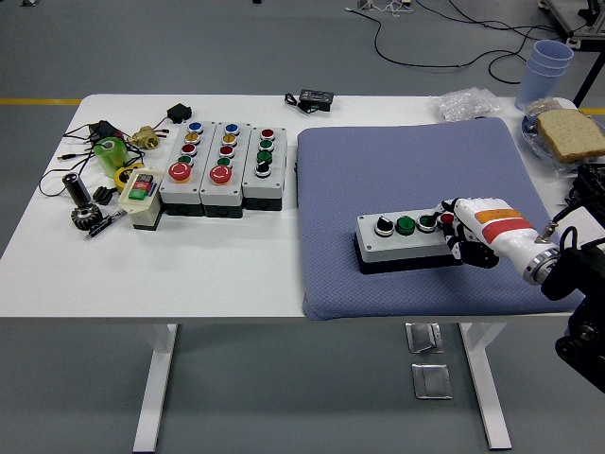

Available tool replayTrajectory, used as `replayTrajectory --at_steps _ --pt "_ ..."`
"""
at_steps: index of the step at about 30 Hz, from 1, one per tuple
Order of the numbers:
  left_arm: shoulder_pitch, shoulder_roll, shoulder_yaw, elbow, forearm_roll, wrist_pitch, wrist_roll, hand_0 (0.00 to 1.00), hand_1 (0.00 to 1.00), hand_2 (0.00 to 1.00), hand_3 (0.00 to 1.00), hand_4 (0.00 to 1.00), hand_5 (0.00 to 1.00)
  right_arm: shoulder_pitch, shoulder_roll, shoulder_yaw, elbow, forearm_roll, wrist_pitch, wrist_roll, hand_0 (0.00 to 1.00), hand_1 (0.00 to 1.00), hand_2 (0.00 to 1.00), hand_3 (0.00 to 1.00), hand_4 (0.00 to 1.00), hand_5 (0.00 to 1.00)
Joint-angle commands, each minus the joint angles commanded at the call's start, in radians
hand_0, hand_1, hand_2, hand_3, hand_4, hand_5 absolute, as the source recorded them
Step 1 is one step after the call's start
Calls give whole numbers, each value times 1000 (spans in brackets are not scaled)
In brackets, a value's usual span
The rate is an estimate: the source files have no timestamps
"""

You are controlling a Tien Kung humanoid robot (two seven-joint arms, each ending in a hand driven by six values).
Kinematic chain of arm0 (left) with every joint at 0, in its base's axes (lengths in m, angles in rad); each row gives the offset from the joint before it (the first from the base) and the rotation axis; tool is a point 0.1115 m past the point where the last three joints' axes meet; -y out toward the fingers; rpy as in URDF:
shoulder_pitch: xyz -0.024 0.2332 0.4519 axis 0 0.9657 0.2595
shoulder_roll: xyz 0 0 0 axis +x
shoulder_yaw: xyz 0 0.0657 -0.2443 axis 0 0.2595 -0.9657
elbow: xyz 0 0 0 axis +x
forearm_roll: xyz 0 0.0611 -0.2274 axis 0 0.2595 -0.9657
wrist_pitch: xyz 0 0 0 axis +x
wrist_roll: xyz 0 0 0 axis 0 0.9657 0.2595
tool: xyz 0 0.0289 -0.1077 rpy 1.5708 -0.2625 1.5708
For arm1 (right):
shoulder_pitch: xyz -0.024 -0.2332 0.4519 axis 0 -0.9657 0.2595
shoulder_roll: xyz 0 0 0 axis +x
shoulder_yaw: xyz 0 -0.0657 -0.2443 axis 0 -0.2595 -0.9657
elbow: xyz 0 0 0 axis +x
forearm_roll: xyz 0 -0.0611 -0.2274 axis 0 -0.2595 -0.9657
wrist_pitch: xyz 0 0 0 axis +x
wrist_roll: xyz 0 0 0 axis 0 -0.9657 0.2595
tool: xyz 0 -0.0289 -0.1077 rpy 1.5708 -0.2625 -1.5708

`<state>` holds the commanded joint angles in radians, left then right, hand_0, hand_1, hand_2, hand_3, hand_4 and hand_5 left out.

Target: Pick up the button,place it on the desk,press the button,press the button

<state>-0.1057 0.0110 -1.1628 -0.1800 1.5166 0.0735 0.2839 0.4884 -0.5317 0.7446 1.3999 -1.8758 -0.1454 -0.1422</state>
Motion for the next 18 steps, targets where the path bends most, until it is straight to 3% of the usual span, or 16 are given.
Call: replayTrajectory --at_steps 8,15,16,18 --pt "-1 0 2 0 -1 0 0 667 658 673 601 355 922 -6 -4 6 3 -3 -3 0 98 2 182 585 270 2" --pt "-3 1 3 0 1 -1 0 667 658 673 600 355 922 -21 -13 103 47 54 -51 25 100 2 183 585 273 2" --pt "-3 1 3 0 1 -1 -1 667 658 673 599 355 922 -29 -11 119 51 76 -62 35 187 23 249 599 379 2" --pt "-3 2 4 0 1 -1 -1 667 658 673 599 355 922 -38 -7 144 55 152 -73 48 187 23 249 599 379 2"
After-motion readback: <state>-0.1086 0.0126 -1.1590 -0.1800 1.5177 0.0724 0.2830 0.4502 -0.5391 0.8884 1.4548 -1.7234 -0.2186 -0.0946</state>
